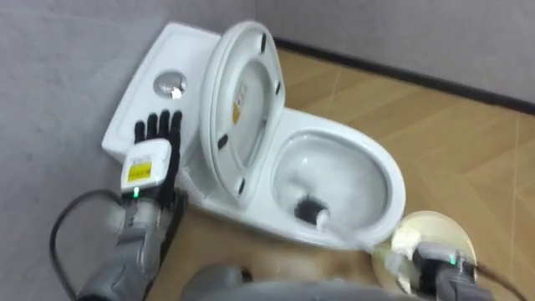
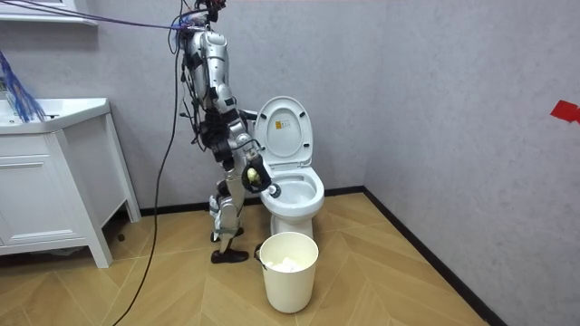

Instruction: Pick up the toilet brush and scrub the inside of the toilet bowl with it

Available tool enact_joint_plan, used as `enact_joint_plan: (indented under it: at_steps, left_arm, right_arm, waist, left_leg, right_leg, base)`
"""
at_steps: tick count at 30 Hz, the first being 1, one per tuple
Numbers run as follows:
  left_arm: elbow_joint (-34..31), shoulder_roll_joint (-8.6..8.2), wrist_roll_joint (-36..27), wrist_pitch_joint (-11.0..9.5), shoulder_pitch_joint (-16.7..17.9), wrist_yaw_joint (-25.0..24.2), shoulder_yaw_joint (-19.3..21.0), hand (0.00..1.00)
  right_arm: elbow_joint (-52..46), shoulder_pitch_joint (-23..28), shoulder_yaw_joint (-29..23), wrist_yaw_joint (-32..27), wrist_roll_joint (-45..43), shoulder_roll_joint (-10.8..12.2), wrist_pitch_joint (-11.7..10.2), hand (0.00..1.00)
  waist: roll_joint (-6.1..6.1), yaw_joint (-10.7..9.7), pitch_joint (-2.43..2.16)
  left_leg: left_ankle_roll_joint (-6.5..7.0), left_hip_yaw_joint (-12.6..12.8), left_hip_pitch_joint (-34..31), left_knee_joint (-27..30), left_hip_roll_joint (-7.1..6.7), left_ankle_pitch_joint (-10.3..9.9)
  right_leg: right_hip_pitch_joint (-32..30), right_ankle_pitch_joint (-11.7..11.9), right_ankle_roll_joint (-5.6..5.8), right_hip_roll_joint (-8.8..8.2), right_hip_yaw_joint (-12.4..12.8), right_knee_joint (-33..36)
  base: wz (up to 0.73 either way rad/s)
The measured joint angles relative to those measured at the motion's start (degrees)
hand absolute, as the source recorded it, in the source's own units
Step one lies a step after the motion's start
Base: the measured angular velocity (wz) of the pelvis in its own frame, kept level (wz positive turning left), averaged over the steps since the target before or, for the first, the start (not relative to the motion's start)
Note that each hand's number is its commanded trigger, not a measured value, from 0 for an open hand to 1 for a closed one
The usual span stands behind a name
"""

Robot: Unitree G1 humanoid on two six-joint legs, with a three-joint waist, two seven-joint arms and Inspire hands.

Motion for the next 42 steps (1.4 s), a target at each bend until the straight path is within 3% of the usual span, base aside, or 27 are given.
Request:
enact_joint_plan:
  at_steps: [6,8,15,24,28,42]
  left_arm:
    - [-1.43,-1.83,0.40,-2.51,3.65,0.43,5.16,0.00]
    - [-1.86,-2.04,0.38,-2.83,4.77,0.59,6.18,0.00]
    - [-3.26,-5.68,0.31,-2.98,7.30,1.76,13.70,0.00]
    - [-3.25,-6.40,-1.38,-2.78,9.27,2.79,18.15,0.00]
    - [-2.51,-6.50,-2.45,-1.98,9.71,2.78,18.57,0.00]
    - [3.16,-8.27,-3.66,3.62,11.67,1.45,19.81,0.00]
  right_arm:
    - [0.14,2.35,-5.43,1.37,-1.00,1.81,-0.69,1.00]
    - [0.34,2.68,-5.64,1.63,-0.99,1.94,-0.73,1.00]
    - [1.22,3.43,-8.44,2.72,-1.86,4.48,-0.66,1.00]
    - [1.99,2.98,-9.54,4.79,-1.28,4.76,-0.47,1.00]
    - [4.53,1.85,-9.52,4.75,-0.24,5.28,-0.37,1.00]
    - [6.69,1.48,-9.45,5.35,4.65,5.98,0.57,1.00]
  waist:
    - [-0.22,0.11,0.01]
    - [-0.24,0.12,-0.02]
    - [-1.27,1.38,-0.07]
    - [-1.51,3.56,-0.11]
    - [-1.33,4.62,0.26]
    - [-1.59,4.82,0.10]
  left_leg:
    - [-0.04,-0.09,3.52,-2.50,0.02,0.02]
    - [-0.12,-0.09,4.81,-3.77,0.05,0.08]
    - [-0.12,-0.25,6.68,-5.09,-0.03,0.07]
    - [-0.36,-2.47,7.06,-5.03,-0.41,-0.10]
    - [-0.36,-2.83,8.11,-5.09,-0.59,-0.10]
    - [-0.36,-3.71,8.66,-5.18,-0.84,-0.10]
  right_leg:
    - [3.02,0.15,-0.03,0.52,0.62,-2.33]
    - [3.88,0.17,-0.03,0.66,0.79,-3.00]
    - [5.45,0.17,-0.02,0.90,1.79,-4.10]
    - [7.34,0.22,0.10,0.94,0.18,-5.73]
    - [8.79,0.18,0.21,0.96,0.21,-6.78]
    - [9.98,0.13,0.34,0.81,-1.34,-7.04]
  base:
    - [-0.07]
    - [-0.09]
    - [-0.08]
    - [0.11]
    - [0.04]
    - [0.05]
